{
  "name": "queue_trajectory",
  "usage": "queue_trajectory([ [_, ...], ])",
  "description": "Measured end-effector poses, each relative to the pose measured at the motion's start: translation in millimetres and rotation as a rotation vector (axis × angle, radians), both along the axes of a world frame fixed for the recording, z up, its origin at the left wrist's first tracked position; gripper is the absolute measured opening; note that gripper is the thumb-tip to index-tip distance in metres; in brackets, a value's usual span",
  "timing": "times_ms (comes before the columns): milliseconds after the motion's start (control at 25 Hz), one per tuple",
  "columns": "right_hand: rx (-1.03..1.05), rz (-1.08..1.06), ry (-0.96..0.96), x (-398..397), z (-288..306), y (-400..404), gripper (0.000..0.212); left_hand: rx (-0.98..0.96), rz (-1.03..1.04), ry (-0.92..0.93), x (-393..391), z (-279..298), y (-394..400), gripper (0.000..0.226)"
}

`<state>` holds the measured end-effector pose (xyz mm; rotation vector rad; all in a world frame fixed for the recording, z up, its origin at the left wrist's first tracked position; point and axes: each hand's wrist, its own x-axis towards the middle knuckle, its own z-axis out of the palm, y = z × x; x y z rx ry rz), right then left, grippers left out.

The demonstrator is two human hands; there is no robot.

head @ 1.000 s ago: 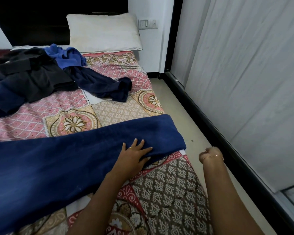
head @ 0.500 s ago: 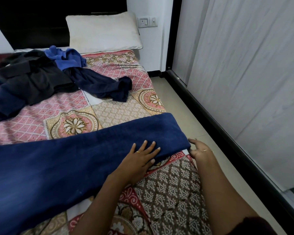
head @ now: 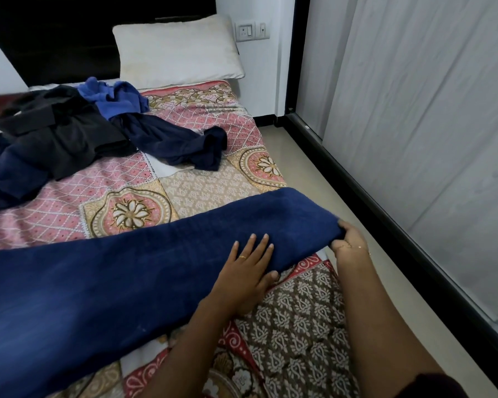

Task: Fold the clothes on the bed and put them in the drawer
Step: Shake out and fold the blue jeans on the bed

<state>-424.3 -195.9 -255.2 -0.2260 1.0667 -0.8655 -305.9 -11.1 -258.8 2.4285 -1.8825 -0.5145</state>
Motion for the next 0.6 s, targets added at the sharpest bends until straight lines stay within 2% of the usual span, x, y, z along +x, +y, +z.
queue_trajectory([
  [40, -0.092, -0.051, -0.028, 1.0, 8.1, -4.0, 0.029, -0.035, 0.079, 0.197, 0.6, 4.8, -0.6, 0.059],
  [120, -0.361, -0.078, -0.029, 7.8, 27.7, -10.8, 0.043, -0.243, 0.406, 0.759, 5.1, 26.2, -1.7, 0.053],
  [200, -0.679, 0.032, 0.113, 18.8, 52.7, 3.7, 0.042, -0.454, 0.671, 1.225, 18.2, 45.9, 1.4, 0.055],
  [360, -1.403, 0.394, 0.549, 44.7, 61.8, 60.8, 0.045, -0.817, 0.938, 1.673, 50.1, 62.8, 20.7, 0.07],
  [440, -1.83, 0.556, 0.687, 55.1, 43.9, 94.1, 0.048, -0.91, 1.002, 1.845, 61.1, 70.1, 31.7, 0.077],
  [480, -1.992, 0.59, 0.751, 58.4, 30.0, 106.2, 0.046, -0.885, 1.042, 1.861, 62.2, 74.2, 36.4, 0.074],
  [520, -2.091, 0.572, 0.847, 60.0, 16.5, 117.1, 0.043, -0.816, 1.083, 1.8, 60.8, 77.6, 39.9, 0.066],
  [600, -2.104, 0.421, 1.047, 57.3, -4.5, 140.5, 0.031, -0.67, 1.188, 1.534, 57.1, 78.4, 40.4, 0.042],
])
